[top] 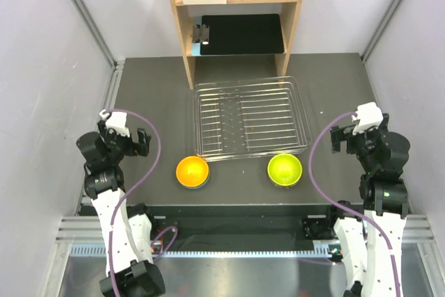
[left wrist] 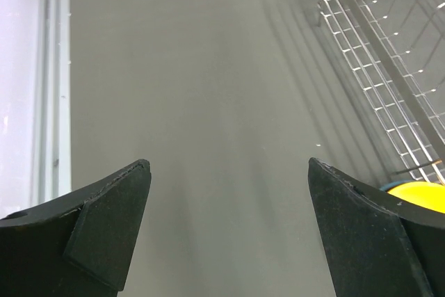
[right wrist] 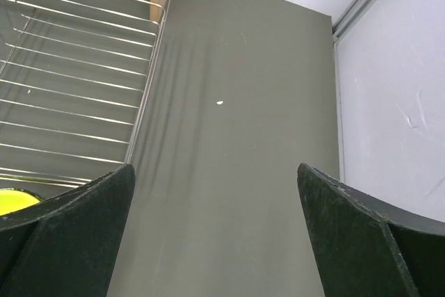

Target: Load the bowls into the dish rack

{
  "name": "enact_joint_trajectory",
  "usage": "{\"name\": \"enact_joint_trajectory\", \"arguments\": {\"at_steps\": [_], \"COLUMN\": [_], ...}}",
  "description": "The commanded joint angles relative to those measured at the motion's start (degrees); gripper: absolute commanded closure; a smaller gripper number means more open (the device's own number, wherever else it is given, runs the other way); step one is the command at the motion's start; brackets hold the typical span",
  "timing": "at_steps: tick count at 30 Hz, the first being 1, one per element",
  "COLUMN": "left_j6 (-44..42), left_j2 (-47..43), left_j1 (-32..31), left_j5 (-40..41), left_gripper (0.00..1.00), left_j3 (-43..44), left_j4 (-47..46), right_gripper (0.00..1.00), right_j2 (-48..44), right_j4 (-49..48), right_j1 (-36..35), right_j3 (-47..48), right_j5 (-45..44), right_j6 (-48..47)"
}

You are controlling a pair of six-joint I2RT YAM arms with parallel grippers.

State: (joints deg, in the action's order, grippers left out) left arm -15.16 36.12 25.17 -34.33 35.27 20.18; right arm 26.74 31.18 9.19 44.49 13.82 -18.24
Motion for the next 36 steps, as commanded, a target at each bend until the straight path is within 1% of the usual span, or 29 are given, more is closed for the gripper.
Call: {"name": "enact_joint_trajectory", "arguments": {"at_steps": [1,2,3,4,5,6,7,8,11,13,15,16,18,19,20,21,22,23,24,26,28,31,33,36], "left_j6": [-3.5,-6.9,-8.7,-10.5,-15.3,-18.0,-21.0,-25.8,-30.6,-32.0,-32.7,-32.3,-28.7,-27.1,-24.0,-22.8,-21.9,-20.4,-19.5,-18.7,-18.4,-18.3,-18.4,-19.1], "left_j2": [0.6,1.1,1.4,1.8,3.2,4.0,4.9,6.7,10.8,12.7,15.3,16.0,17.5,17.8,17.8,17.7,17.5,16.9,16.8,17.1,17.9,20.6,22.4,24.5], "left_j1": [0.1,0.1,0.1,0.1,0.1,0.0,0.0,0.1,-0.1,-0.6,-2.5,-3.5,-7.5,-9.4,-14.0,-16.7,-21.1,-22.8,-24.0,-26.5,-27.0,-27.5,-27.6,-28.0], "left_j5": [-5.8,-7.9,-13.1,-15.6,-18.6,-22.4,-24.2,-25.3,-28.7,-29.7,-29.7,-29.0,-25.4,-22.8,-17.6,-14.3,-12.0,-10.2,-6.6,-4.4,-3.2,-0.9,0.3,1.9], "left_gripper": [0.01,0.01,0.01,0.01,0.01,0.01,0.01,0.01,0.01,0.01,0.01,0.01,0.01,0.03,0.04,0.05,0.06,0.06,0.06,0.08,0.11,0.20,0.28,0.30], "left_j3": [-0.7,-0.8,-0.5,-0.2,0.3,1.7,2.4,3.0,4.7,5.2,5.1,5.0,4.0,3.6,3.1,1.9,1.4,0.9,-0.2,-0.7,-0.7,-0.5,-0.7,-1.0], "left_j4": [-0.1,1.1,3.5,5.2,7.3,9.7,14.9,16.9,21.6,22.5,22.4,21.9,17.2,15.3,13.7,10.3,9.0,7.6,5.2,3.8,2.9,2.4,1.7,1.1], "right_gripper": [0.00,0.00,0.00,0.00,0.00,0.00,0.00,0.00,0.00,0.00,0.00,0.00,0.00,0.00,0.00,0.00,0.00,0.00,0.00,0.00,0.00,0.00,0.00,0.00], "right_j2": [0.4,0.5,0.7,0.9,1.1,1.3,1.8,1.9,1.9,1.6,1.3,1.3,1.3,1.6,1.6,1.7,1.8,1.8,1.7,1.6,1.4,1.5,1.5,1.3], "right_j4": [-2.2,-2.0,-1.9,-1.8,-1.7,-1.6,-1.5,-1.2,-1.1,-1.2,-1.2,-1.2,-1.1,-1.0,-1.0,-1.0,-1.1,-1.1,-1.2,-1.2,-1.1,-1.1,-1.0,-1.1], "right_j1": [0.4,0.4,0.4,0.4,0.4,0.3,0.4,0.4,0.3,0.4,0.3,0.4,0.4,0.4,0.4,0.4,0.4,0.3,0.3,0.4,0.4,0.4,0.3,0.4], "right_j3": [0.8,0.7,0.7,0.6,0.6,0.7,0.7,0.9,0.8,0.8,0.7,0.7,0.5,0.4,0.4,0.3,0.5,0.5,0.4,0.3,0.2,0.2,0.3,0.2], "right_j5": [0.9,1.0,1.0,1.1,1.0,1.1,1.2,1.6,2.6,2.5,2.6,2.6,2.7,2.7,2.6,2.4,2.3,2.3,2.1,2.1,2.1,2.3,2.3,2.4], "right_j6": [0.7,0.5,0.4,0.4,0.3,0.3,0.2,0.0,-0.6,-0.6,-0.6,-0.5,-0.7,-0.7,-0.6,-0.7,-0.6,-0.5,-0.6,-0.4,-0.5,-0.5,-0.4,-0.6]}}
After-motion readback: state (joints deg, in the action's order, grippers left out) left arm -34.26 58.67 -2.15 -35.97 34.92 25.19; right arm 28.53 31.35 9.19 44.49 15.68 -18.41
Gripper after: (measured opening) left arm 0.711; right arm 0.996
